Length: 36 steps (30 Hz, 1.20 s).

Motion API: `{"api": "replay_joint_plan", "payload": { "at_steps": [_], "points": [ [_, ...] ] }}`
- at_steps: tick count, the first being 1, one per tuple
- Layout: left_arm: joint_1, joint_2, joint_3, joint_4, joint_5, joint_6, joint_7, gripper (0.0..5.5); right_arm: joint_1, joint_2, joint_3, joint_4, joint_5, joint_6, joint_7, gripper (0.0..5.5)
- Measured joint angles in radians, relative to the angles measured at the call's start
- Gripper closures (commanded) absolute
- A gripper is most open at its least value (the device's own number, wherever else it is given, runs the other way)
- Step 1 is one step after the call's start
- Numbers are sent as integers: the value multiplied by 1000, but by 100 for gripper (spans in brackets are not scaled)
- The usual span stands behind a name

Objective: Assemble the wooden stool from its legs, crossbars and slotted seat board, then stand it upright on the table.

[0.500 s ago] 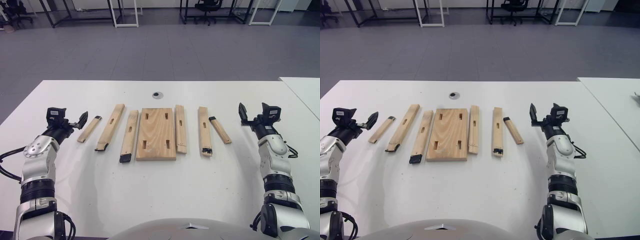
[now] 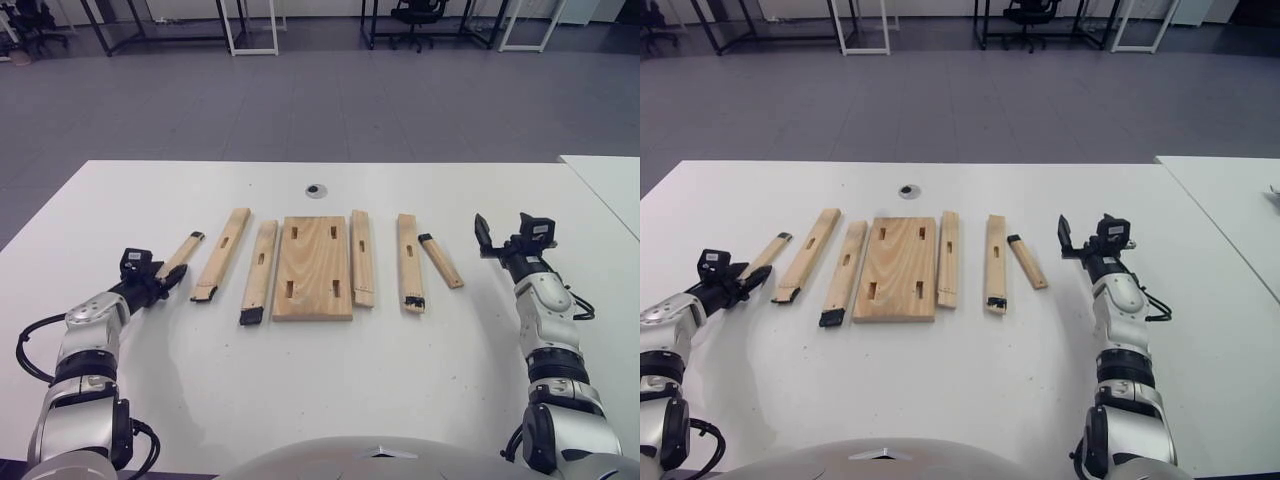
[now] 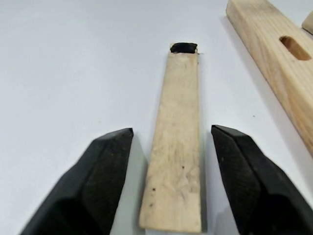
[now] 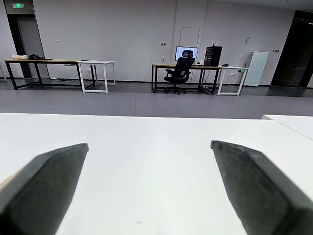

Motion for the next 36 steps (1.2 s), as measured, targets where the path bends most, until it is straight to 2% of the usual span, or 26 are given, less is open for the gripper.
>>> {"api": "replay_joint_plan", "payload": {
  "at_steps": [7, 11, 13, 16, 20, 23, 27, 31, 36],
  "points": [
    [12, 11, -23, 10, 16, -35, -19, 415, -17, -1, 3, 29, -2, -17, -6, 82],
    [50, 15, -39, -32, 21, -80, -23, 421, -17, 1, 22, 27, -2, -14, 6, 82],
    [65, 2, -13, -71, -1, -99, -17, 421, -17, 19, 32, -38, 44, 50, 48, 82],
    [-2, -12, 55, -295, -116, -96, -21, 421, -47, 102, 56, -292, 260, 280, 115, 82],
    [-66, -102, -75, -660, -148, -17, -43, 421, -186, 268, 54, -562, 656, 591, 35, 82],
    [-87, -185, -196, -846, -130, 13, -25, 421, -280, 378, 68, -636, 826, 708, -67, 82],
    [-135, -237, -253, -967, -117, 29, -7, 421, -290, 444, 92, -650, 874, 778, -138, 82],
    [-140, -225, -293, -1023, -83, 35, -12, 421, -288, 465, 108, -684, 908, 819, -160, 82],
    [-139, -215, -315, -1054, -60, 36, -23, 421, -257, 469, 110, -719, 943, 856, -172, 195]
  ]
}}
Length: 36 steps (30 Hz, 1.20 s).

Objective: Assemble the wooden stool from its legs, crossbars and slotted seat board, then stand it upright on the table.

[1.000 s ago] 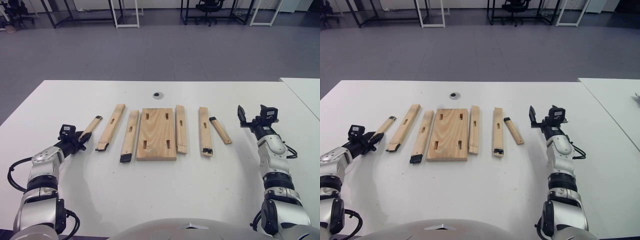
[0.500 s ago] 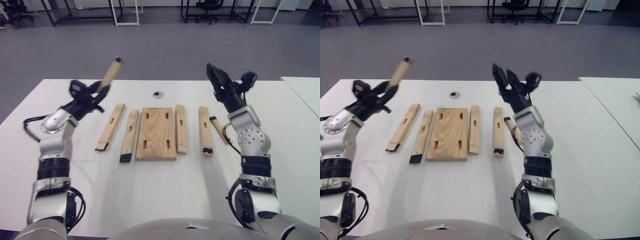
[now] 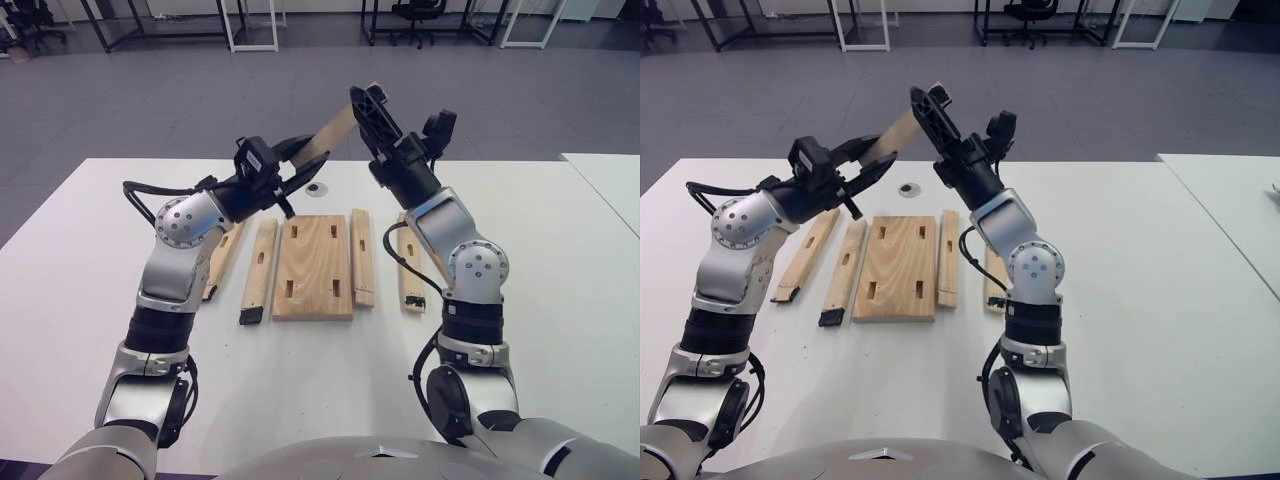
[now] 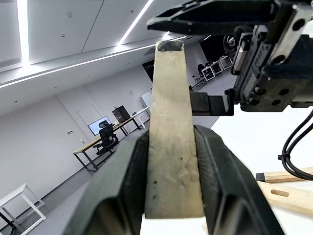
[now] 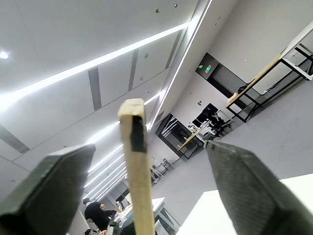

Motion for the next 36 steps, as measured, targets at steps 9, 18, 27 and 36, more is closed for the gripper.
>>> {"api": "replay_joint_plan", "payload": {
  "at_steps": [9, 18, 27, 36],
  "points": [
    [8, 10, -15, -35, 0, 1, -27, 421, 43, 12, 24, -54, 4, 5, -20, 368],
    [47, 30, -29, -37, 6, 28, -36, 338, 91, 25, 16, -76, -100, -93, -67, 508],
    [154, 43, 89, -22, 22, 111, 84, 232, 247, 23, 20, 40, -431, -275, -151, 509],
    [165, 5, 70, -30, 32, 123, 119, 232, 241, 26, 35, 227, -606, -404, -151, 509]
  ]
}}
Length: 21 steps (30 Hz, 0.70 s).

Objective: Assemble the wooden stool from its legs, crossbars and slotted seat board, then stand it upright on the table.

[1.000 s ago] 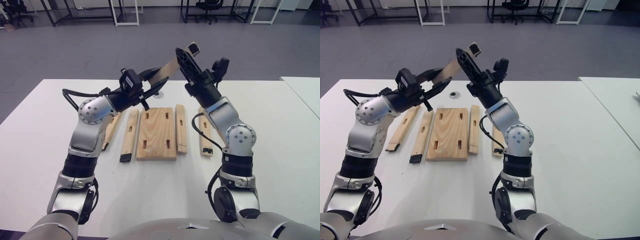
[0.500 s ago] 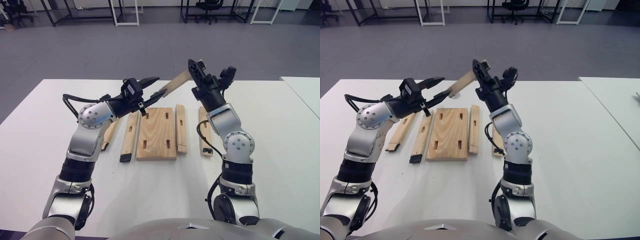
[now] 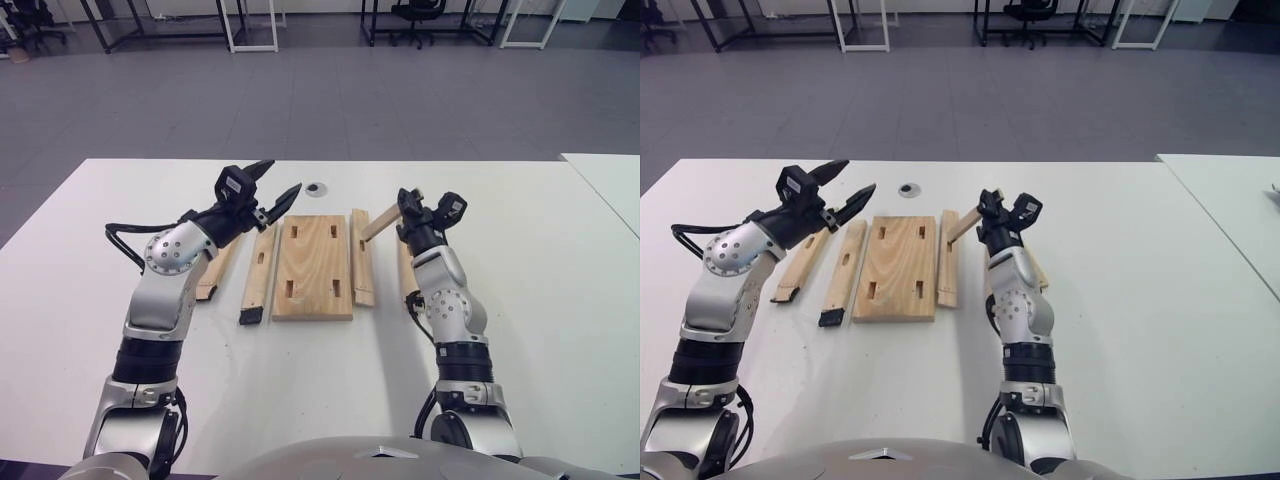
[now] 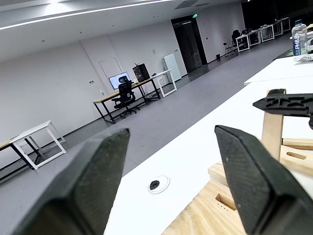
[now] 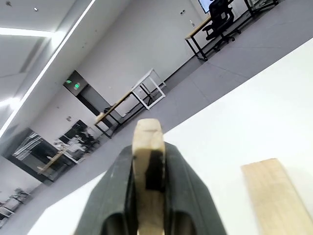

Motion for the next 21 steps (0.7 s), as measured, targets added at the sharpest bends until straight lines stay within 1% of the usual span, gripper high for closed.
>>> {"api": "replay_joint_plan", "payload": {
  "at_steps": [7, 13, 21],
  "points": [
    [0, -1, -1, -1, 0, 1, 1, 232, -15, 10, -1, 92, -23, -44, 15, 509],
    [0, -2, -10, -1, 0, 2, 1, 232, -21, 15, -17, 114, -23, -62, 29, 509],
    [0, -2, -11, -1, -1, 6, 0, 232, -31, 16, 30, 155, -119, -112, 41, 509]
  ]
}}
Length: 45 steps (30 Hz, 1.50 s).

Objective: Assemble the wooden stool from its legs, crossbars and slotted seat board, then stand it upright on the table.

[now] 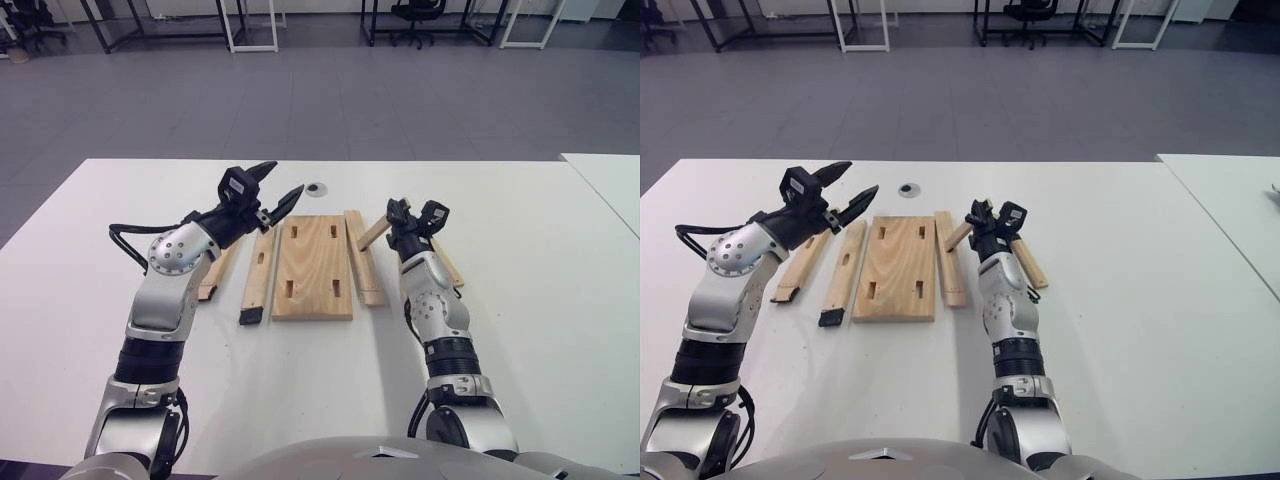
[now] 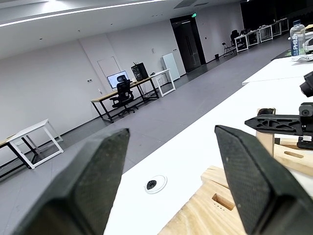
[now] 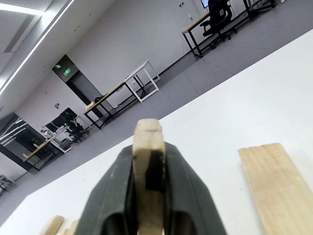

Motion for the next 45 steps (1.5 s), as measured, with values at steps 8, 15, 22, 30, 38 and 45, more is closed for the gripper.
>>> {"api": "replay_joint_plan", "payload": {
  "at_steps": [8, 15, 22, 30, 38, 45],
  "points": [
    [0, -3, -1, -5, -1, 0, 0, 232, 22, -97, 85, -22, -138, -12, 75, 509],
    [3, 4, -29, -9, 21, -7, -4, 232, 53, -158, 192, 18, -293, -105, 124, 509],
    [21, 20, -59, -14, 79, -32, -9, 232, 72, -186, 215, 90, -317, -253, 204, 509],
    [30, 17, -74, -14, 87, -50, -9, 232, 120, -217, 212, 142, -307, -196, 278, 438],
    [29, 13, -77, 3, 94, -75, -2, 232, 151, -283, 183, -86, -243, 168, 328, 260],
    [27, 2, -81, 0, 117, -75, 6, 232, 127, -424, 212, -345, -213, 628, 370, 129]
  ]
}}
